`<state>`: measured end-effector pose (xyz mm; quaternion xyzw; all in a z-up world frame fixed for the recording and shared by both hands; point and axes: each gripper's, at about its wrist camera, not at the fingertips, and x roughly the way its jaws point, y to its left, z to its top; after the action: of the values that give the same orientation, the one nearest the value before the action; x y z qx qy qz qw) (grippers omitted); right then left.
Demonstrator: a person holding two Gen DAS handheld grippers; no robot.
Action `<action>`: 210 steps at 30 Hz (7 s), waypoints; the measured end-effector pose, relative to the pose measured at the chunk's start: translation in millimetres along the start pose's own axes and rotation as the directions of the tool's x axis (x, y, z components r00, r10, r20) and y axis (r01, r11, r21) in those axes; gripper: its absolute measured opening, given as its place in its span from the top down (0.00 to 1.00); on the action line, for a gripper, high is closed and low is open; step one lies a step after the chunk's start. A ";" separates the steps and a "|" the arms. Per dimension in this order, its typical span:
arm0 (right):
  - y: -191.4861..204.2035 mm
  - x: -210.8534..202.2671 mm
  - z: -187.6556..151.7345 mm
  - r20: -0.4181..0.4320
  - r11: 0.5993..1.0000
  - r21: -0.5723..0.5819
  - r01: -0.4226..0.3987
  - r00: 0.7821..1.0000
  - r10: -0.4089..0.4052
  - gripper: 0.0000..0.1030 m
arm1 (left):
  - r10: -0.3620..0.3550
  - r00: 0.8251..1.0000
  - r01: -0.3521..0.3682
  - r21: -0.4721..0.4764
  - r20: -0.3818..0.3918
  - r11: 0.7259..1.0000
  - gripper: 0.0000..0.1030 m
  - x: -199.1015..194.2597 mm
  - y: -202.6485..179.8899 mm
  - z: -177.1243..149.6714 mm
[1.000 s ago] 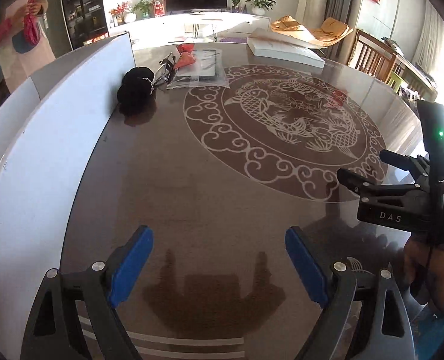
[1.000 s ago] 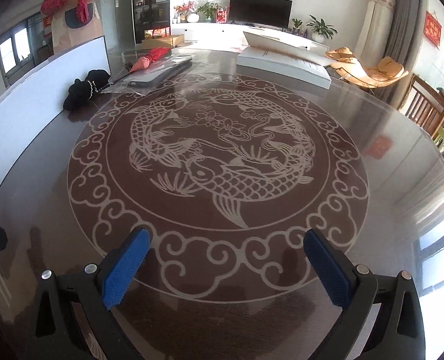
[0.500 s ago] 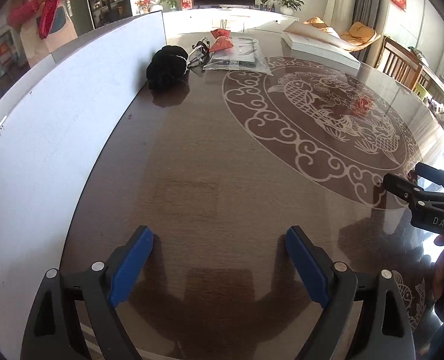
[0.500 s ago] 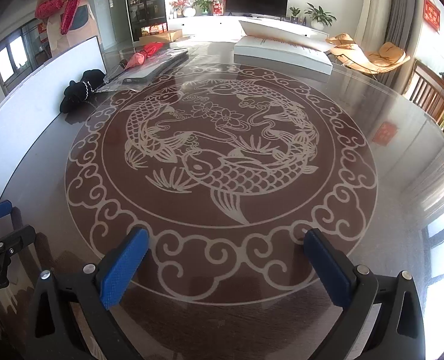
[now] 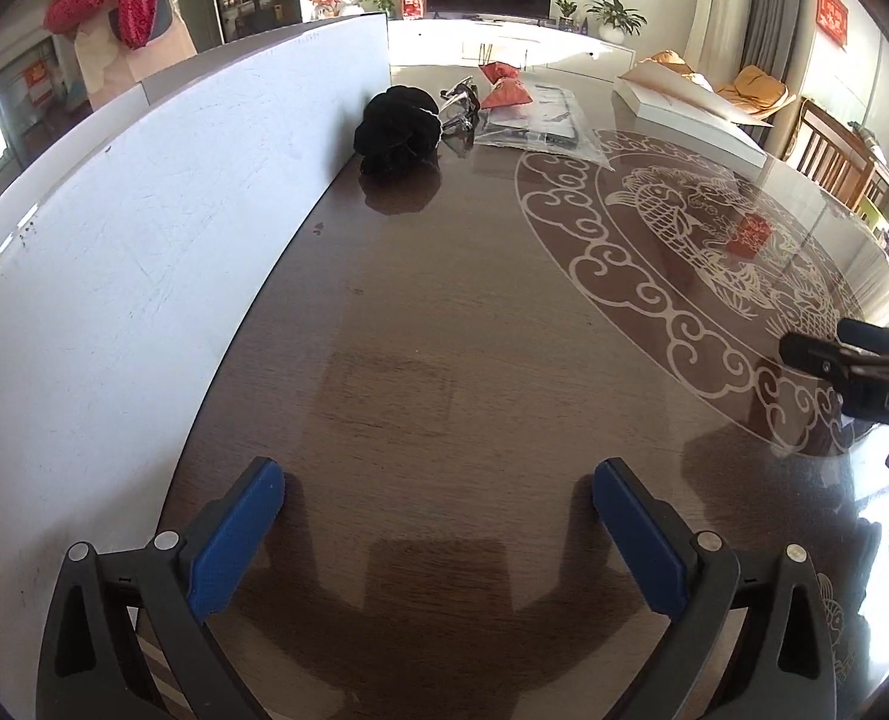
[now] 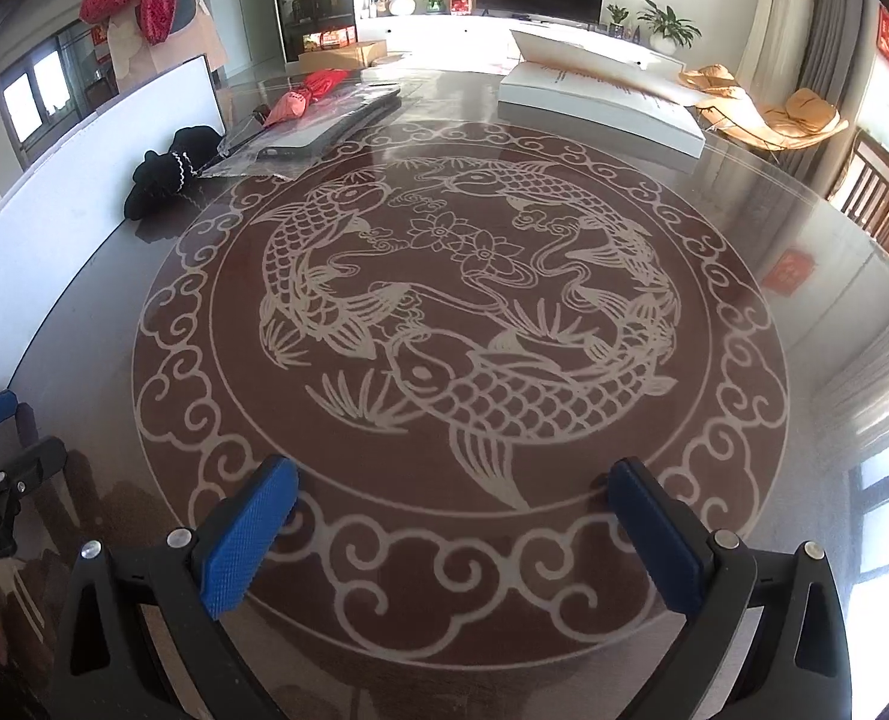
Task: Organize objects
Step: 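Return both tools to the table and reach the right tool to the bagged phone case, then grasp the bagged phone case with the right tool and lift it, then grasp the red candy packet with the left tool while the right tool holds the phone case, then carry the candy packet and phone case into the bin and release both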
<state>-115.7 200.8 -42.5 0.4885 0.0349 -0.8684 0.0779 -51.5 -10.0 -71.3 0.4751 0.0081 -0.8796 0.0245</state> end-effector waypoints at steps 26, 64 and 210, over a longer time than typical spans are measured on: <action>82.5 97.1 139.7 0.017 0.999 -0.048 -0.003 1.000 0.004 0.23 | -0.004 1.000 0.004 -0.001 0.026 1.000 0.00 2.7 -3.9 6.4; -26.4 -20.4 -49.5 0.068 0.996 0.058 0.066 0.995 -0.070 0.00 | -0.004 1.000 0.004 -0.001 0.030 1.000 0.00 3.7 -6.0 7.4; 55.5 -112.5 91.2 0.057 0.970 0.044 -0.240 0.970 0.238 0.26 | -0.208 0.926 0.222 -0.010 0.316 0.975 0.71 -128.9 76.9 60.9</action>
<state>-125.7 145.1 101.9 0.4685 -0.0483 -0.8655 0.1703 -27.9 -84.5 70.6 0.3253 0.0763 -0.9406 -0.0602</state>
